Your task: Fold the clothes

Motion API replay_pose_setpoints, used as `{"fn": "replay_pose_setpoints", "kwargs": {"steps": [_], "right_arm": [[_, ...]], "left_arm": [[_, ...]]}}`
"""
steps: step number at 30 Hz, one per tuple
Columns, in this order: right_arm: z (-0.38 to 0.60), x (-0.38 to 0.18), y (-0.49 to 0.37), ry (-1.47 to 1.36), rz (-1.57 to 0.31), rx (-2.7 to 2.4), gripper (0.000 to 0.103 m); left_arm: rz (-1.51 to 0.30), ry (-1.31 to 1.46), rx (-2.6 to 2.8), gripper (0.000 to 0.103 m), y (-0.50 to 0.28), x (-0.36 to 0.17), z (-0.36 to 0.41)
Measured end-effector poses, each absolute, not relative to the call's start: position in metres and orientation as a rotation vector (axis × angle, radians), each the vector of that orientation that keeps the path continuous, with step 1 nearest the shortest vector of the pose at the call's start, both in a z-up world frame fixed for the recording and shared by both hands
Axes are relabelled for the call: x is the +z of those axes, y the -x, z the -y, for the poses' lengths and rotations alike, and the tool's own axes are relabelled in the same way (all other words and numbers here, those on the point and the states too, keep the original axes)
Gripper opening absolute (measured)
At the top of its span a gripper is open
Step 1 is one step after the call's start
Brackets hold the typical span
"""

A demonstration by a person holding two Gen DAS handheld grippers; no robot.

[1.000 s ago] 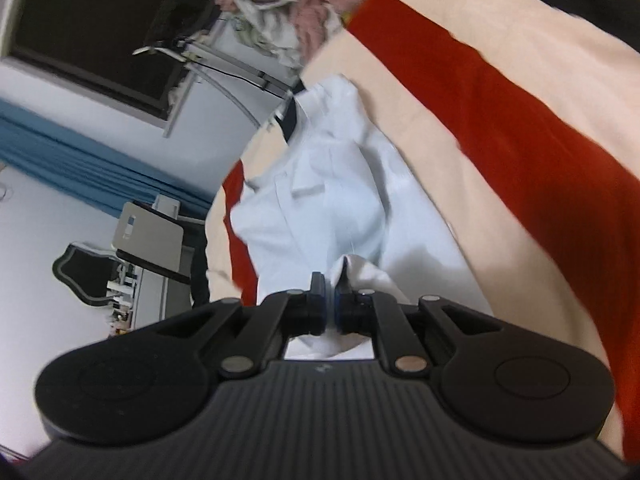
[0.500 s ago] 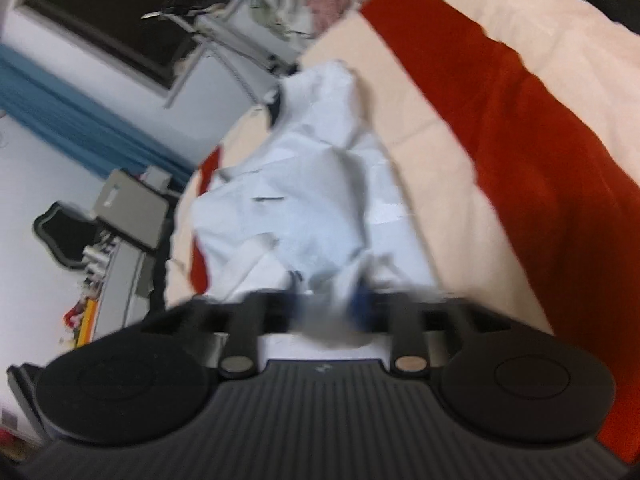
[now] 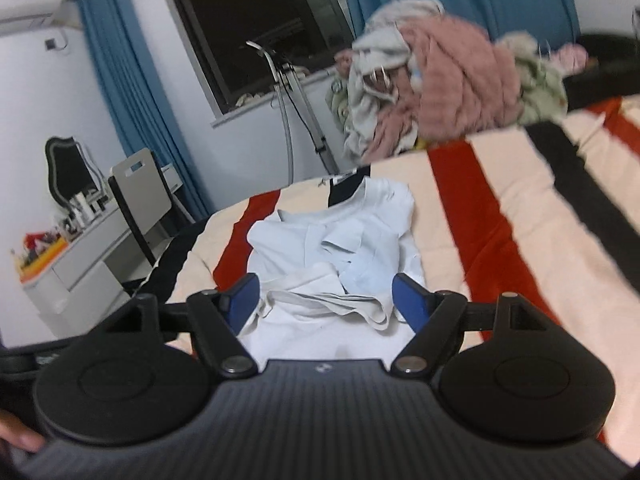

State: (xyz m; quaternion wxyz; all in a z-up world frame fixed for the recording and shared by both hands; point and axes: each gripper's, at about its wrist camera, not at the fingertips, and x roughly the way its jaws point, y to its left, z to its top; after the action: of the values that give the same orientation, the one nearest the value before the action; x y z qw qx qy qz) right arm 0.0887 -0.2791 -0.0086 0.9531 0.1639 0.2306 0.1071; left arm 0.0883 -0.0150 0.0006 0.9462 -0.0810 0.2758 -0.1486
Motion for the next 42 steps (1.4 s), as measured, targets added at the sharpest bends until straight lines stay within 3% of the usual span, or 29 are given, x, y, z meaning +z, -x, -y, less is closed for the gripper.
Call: {"fn": "replay_pose_setpoints", "kwargs": {"steps": [2,5,9,17,42], "right_arm": [[0.274,-0.005,-0.072,-0.305,-0.449,0.215,0.076],[0.265,-0.002,-0.047,-0.268,-0.423,0.202,0.076],[0.255,-0.003,-0.015,-0.237,-0.388,0.182,0.076],[0.241,-0.003,0.01,-0.187,-0.349,0.176,0.076],[0.241,-0.017,0.0,-0.162,-0.423,0.095,0.075]], "left_arm": [[-0.529,0.143,-0.294,0.083,-0.066,0.008,0.015],[-0.486,0.111,-0.286,0.085,-0.033,0.015,0.013],[-0.441,0.081,-0.248,0.096,0.004,0.016,0.008],[-0.45,0.094,-0.257,0.096,0.026,0.004,0.003],[-0.66,0.251,-0.266,0.096,-0.007,-0.04,-0.006]]}}
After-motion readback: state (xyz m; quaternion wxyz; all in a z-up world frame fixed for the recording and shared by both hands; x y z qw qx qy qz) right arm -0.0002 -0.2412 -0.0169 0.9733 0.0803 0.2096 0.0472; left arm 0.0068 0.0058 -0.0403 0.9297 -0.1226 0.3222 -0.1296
